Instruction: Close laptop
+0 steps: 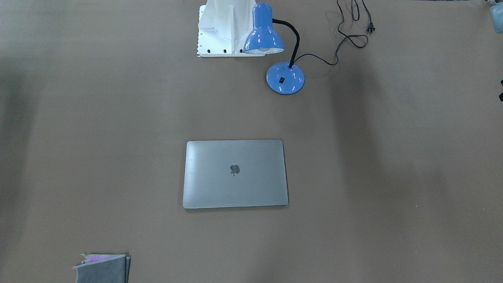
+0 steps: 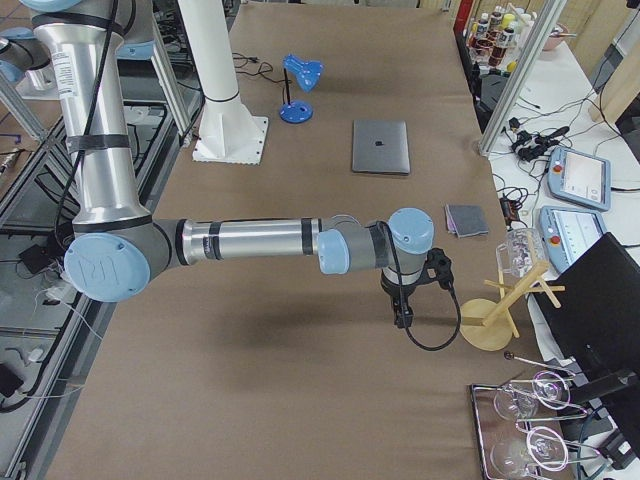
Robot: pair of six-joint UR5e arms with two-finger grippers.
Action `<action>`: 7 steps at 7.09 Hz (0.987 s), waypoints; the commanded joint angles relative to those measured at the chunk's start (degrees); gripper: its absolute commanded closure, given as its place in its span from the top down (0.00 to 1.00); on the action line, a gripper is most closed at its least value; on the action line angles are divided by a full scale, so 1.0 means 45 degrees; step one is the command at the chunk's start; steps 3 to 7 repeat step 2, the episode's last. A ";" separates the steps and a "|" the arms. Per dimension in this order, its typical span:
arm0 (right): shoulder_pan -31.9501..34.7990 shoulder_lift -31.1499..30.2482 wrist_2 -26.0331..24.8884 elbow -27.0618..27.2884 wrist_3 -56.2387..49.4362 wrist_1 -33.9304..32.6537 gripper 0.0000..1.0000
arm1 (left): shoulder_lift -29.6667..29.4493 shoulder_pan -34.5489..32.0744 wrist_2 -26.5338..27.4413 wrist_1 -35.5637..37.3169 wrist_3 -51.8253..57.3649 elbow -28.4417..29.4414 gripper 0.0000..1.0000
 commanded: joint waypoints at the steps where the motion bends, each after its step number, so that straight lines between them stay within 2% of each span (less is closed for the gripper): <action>1: 0.0000 -0.0019 -0.0005 -0.0015 0.0000 0.0000 1.00 | -0.0006 -0.0019 0.0000 0.0000 0.0000 -0.0003 0.98; 7: 0.0000 -0.0019 -0.0005 -0.0015 0.0000 0.0000 1.00 | -0.0006 0.0000 0.0000 0.0000 0.0000 -0.0003 0.98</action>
